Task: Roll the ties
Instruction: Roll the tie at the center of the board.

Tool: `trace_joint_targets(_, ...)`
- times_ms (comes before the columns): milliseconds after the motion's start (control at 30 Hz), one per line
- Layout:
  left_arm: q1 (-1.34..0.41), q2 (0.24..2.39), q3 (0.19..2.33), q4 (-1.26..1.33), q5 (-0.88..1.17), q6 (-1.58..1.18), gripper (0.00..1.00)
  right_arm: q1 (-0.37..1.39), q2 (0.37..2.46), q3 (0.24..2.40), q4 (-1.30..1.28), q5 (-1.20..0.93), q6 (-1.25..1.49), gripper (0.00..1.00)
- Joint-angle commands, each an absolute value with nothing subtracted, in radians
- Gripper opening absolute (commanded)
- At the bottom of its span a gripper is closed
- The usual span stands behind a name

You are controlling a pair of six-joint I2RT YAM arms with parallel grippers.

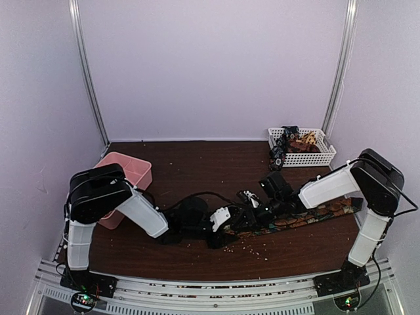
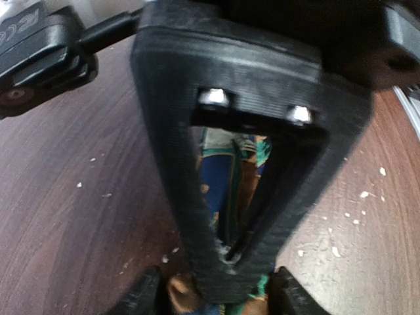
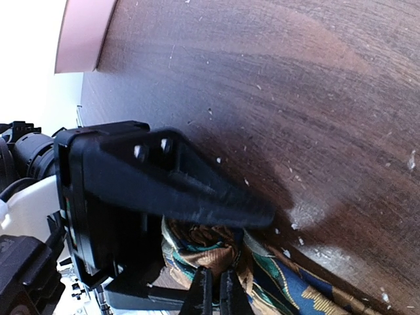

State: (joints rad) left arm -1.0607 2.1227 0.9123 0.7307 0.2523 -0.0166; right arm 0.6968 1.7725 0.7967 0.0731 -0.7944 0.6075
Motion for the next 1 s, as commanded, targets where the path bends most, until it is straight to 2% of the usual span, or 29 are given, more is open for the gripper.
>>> trace_joint_targets(0, -1.062, 2.133, 0.905, 0.616, 0.259, 0.004, 0.50, 0.686, 1.779, 0.758, 0.053, -0.759, 0.621, 0.00)
trace_joint_targets(233, -0.989, 2.007, 0.776, 0.490, 0.324, 0.076, 0.27, 0.752, 1.790, 0.785, 0.192, -0.807, 0.727, 0.00)
trace_joint_targets(367, -0.968, 1.960, 0.754, 0.414, 0.332, 0.142, 0.22, 0.774, 1.851, 0.810, 0.261, -0.809, 0.797, 0.00)
trace_joint_targets(433, -0.968, 1.953, 0.748, 0.431, 0.354, 0.149, 0.26, 0.773, 1.876, 0.825, 0.243, -0.791, 0.780, 0.00)
trace_joint_targets(533, -0.967, 1.936, 0.684, 0.579, 0.343, 0.110, 0.45, 0.771, 1.903, 0.828, 0.176, -0.763, 0.735, 0.00)
trace_joint_targets(633, -0.966, 1.933, 0.636, 0.733, 0.322, 0.069, 0.58, 0.763, 1.917, 0.800, 0.159, -0.744, 0.706, 0.00)
trace_joint_targets(733, -0.966, 1.961, 0.597, 0.869, 0.301, 0.029, 0.63, 0.756, 1.916, 0.770, 0.156, -0.732, 0.687, 0.00)
trace_joint_targets(967, -1.004, 2.079, 0.571, 1.162, 0.236, -0.051, 0.68, 0.751, 1.926, 0.773, 0.114, -0.695, 0.645, 0.00)
